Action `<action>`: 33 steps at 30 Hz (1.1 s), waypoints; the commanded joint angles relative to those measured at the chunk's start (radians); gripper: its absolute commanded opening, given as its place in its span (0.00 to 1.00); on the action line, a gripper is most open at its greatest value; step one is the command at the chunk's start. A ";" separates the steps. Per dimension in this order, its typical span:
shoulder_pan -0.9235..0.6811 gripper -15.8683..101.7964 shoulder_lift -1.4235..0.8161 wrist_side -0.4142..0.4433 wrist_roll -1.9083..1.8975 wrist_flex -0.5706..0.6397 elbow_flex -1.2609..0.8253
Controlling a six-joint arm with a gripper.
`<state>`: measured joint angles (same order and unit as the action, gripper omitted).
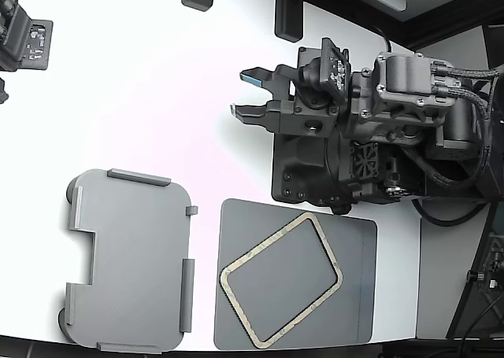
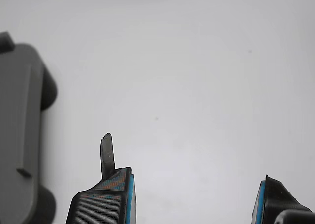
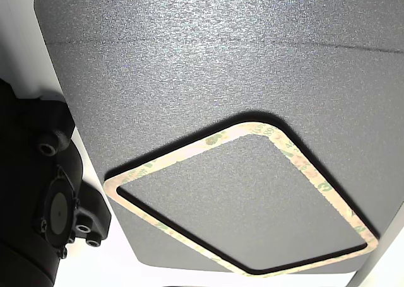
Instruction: Grab top frame and put it into gray box.
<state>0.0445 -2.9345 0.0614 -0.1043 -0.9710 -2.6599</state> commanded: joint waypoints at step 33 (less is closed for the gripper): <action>-0.334 0.94 0.400 -0.067 1.470 -0.175 0.472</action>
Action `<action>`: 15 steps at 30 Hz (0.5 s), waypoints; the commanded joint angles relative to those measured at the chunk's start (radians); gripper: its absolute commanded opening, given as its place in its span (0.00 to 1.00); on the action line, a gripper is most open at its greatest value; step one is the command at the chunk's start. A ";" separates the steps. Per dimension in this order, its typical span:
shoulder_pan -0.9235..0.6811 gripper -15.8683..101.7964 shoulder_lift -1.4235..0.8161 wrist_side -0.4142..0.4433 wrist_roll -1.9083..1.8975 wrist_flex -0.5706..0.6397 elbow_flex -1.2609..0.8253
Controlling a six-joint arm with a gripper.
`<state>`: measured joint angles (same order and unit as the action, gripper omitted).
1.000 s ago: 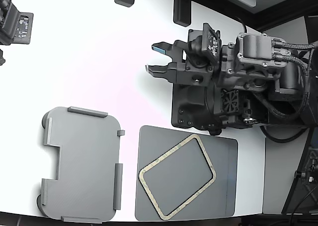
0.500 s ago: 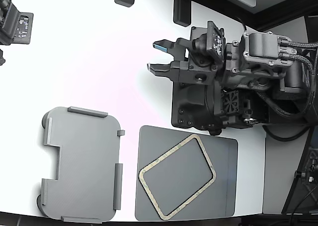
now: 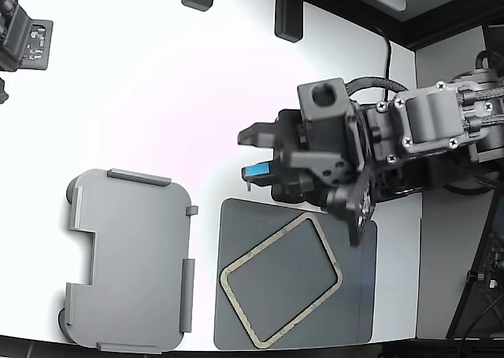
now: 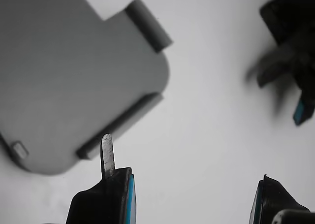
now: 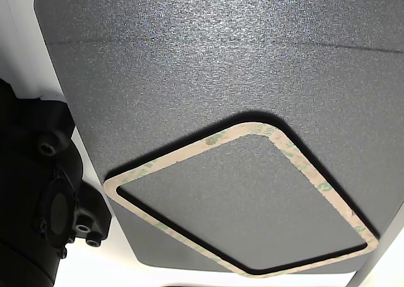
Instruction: Grab top frame and put it into gray box.
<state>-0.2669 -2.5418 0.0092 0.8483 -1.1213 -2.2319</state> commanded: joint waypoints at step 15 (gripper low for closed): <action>-0.353 0.83 0.178 0.032 1.002 -0.282 0.181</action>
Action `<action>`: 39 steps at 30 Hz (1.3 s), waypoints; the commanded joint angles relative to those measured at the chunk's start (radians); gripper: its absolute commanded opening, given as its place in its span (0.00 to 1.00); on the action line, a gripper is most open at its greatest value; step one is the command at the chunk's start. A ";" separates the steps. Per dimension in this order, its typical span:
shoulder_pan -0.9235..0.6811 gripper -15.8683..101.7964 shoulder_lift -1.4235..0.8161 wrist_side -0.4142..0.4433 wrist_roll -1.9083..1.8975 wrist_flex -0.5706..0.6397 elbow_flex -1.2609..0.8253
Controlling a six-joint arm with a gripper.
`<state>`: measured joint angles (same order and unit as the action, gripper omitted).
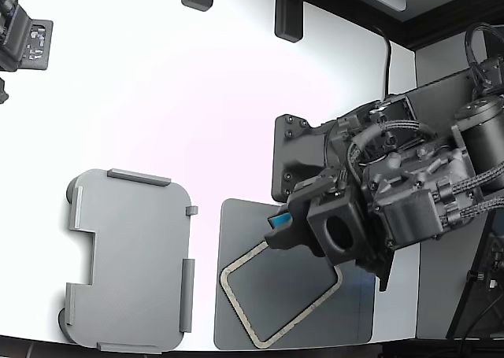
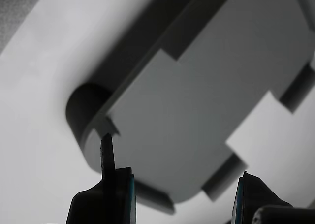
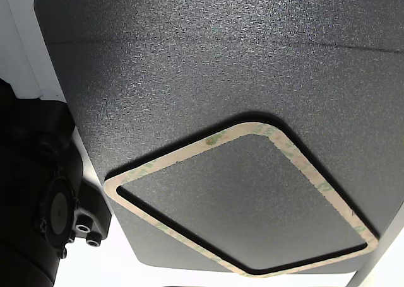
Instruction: Grab top frame and put it into gray box.
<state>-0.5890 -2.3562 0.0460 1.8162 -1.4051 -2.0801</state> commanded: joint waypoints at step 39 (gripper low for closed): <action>-0.667 0.98 0.565 -0.011 0.356 -0.114 0.176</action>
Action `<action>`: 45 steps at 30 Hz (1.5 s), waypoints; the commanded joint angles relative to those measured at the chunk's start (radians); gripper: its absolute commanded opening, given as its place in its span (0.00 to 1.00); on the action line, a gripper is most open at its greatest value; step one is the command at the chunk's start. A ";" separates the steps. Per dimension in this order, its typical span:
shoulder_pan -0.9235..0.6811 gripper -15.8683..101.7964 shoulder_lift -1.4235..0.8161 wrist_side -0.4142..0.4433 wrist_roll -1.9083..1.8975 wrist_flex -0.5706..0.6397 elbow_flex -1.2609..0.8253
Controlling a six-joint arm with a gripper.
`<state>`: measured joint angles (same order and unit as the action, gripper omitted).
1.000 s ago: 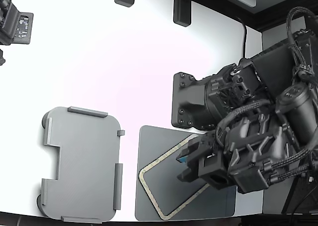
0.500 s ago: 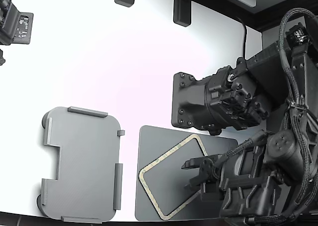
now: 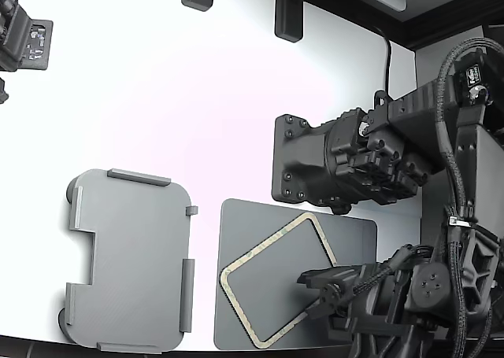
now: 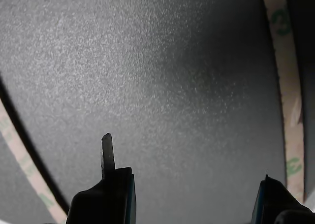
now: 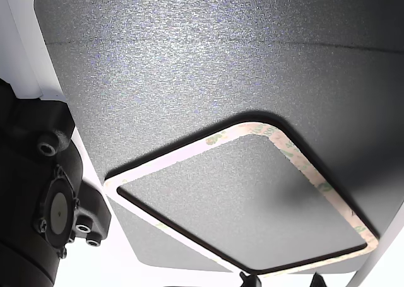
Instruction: Grab top frame and put it into gray box.
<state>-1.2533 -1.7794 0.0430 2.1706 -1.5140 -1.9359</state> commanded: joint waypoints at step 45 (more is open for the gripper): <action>-0.261 0.96 0.129 0.041 -0.080 0.048 0.071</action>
<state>-1.5232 -1.6230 0.0828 2.0862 -1.4650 -1.8807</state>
